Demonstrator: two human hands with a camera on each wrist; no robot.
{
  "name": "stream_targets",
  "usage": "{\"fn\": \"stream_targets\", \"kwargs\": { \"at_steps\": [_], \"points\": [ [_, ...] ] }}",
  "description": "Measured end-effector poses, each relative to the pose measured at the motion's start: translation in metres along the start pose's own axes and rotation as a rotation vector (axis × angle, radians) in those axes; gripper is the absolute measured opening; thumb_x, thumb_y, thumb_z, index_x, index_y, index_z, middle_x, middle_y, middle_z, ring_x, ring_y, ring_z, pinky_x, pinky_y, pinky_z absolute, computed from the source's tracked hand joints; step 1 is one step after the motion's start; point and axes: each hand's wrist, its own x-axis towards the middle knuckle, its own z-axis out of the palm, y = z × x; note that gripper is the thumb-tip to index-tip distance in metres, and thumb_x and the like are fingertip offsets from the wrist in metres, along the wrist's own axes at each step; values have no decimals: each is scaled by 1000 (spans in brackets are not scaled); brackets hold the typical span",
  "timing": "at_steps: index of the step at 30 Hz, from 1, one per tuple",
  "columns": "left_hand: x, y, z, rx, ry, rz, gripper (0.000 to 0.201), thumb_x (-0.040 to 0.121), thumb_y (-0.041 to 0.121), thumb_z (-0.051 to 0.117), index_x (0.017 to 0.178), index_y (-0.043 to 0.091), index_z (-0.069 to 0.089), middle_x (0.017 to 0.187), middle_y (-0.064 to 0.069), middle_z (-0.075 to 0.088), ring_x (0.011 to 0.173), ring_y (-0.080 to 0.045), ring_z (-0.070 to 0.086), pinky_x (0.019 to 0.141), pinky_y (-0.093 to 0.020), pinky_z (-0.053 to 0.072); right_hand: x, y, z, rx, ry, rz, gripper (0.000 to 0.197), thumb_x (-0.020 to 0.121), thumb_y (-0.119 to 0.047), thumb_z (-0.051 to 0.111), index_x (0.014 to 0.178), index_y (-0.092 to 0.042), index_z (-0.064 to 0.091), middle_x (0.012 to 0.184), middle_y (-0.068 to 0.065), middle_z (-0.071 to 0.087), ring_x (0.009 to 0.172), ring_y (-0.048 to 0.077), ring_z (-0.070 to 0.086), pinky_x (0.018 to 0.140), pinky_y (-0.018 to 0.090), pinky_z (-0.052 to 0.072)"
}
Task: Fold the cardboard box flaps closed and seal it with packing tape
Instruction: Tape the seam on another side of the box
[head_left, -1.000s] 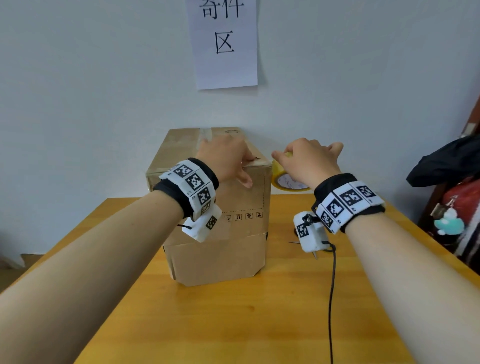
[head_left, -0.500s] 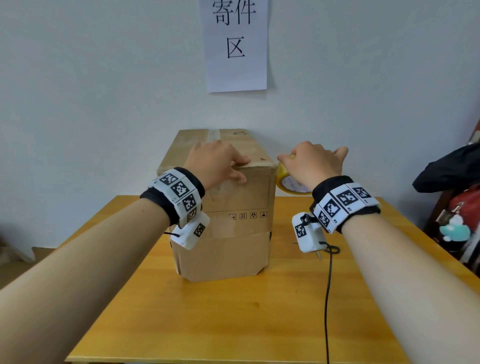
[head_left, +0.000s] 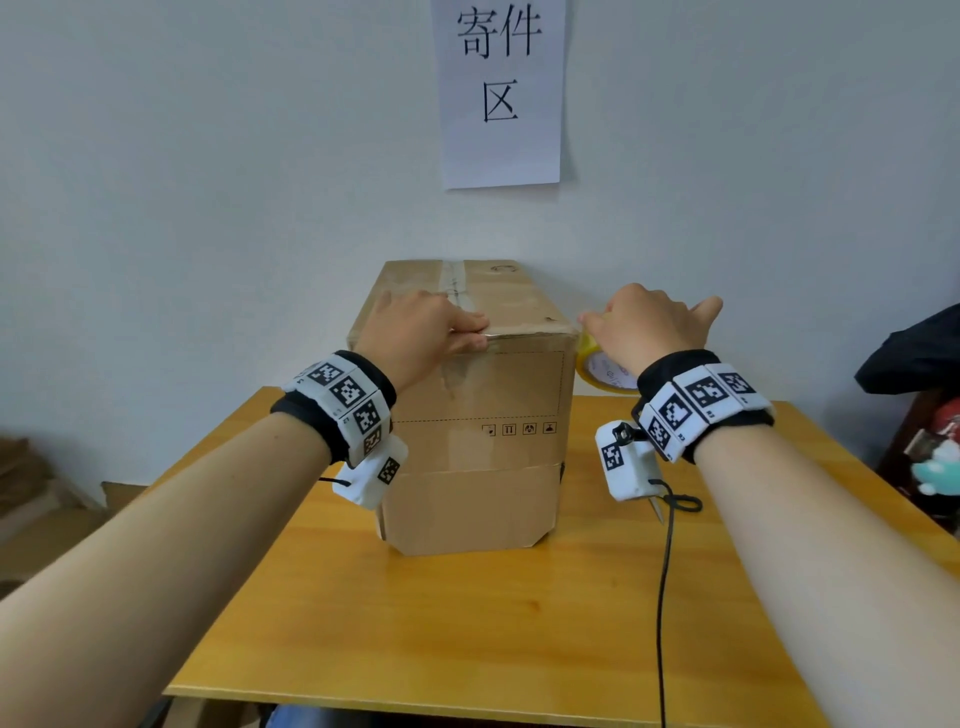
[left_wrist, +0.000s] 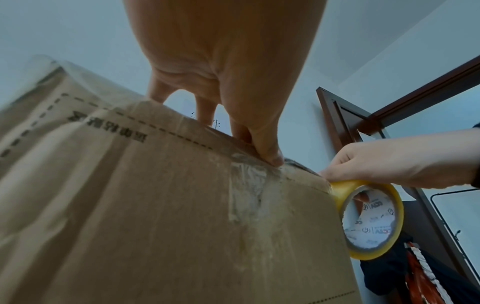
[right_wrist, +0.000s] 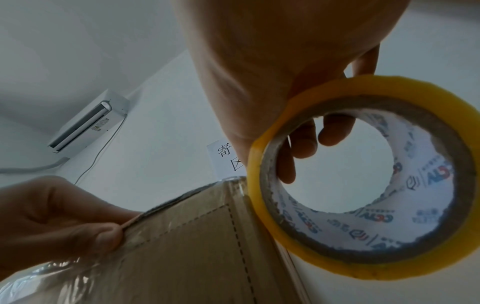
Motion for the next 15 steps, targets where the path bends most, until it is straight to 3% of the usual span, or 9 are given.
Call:
{"fn": "stream_targets", "kwargs": {
  "at_steps": [4, 7, 11, 15],
  "points": [
    [-2, 0, 3, -17, 12, -17, 45, 88, 52, 65, 132, 43, 59, 134, 20, 60, 136, -14, 44, 114, -54, 25, -4, -2, 0, -7, 25, -5, 46, 95, -47, 41, 67, -16, 59, 62, 0, 59, 58, 20, 51, 92, 48, 27],
    [-1, 0, 5, -46, 16, -15, 48, 85, 47, 71, 132, 41, 60, 133, 20, 61, 135, -15, 46, 113, -54, 30, -5, -2, 0, -1, 22, -8, 45, 95, -45, 41, 65, -16, 56, 61, 0, 58, 57, 20, 50, 92, 48, 26],
    [-5, -13, 8, -125, 19, 23, 40, 91, 49, 62, 131, 42, 60, 133, 20, 60, 137, -17, 45, 111, -51, 34, -5, -1, -1, 3, 18, -14, 45, 96, -46, 40, 65, -16, 56, 61, 0, 57, 57, 20, 50, 92, 48, 27],
    [-16, -27, 9, -147, 82, 21, 35, 97, 46, 54, 132, 42, 60, 135, 25, 56, 144, -11, 33, 116, -41, 13, -6, -4, 2, 13, 16, -30, 48, 95, -49, 39, 64, -16, 52, 59, 0, 55, 56, 20, 48, 90, 47, 27]
  ]
}}
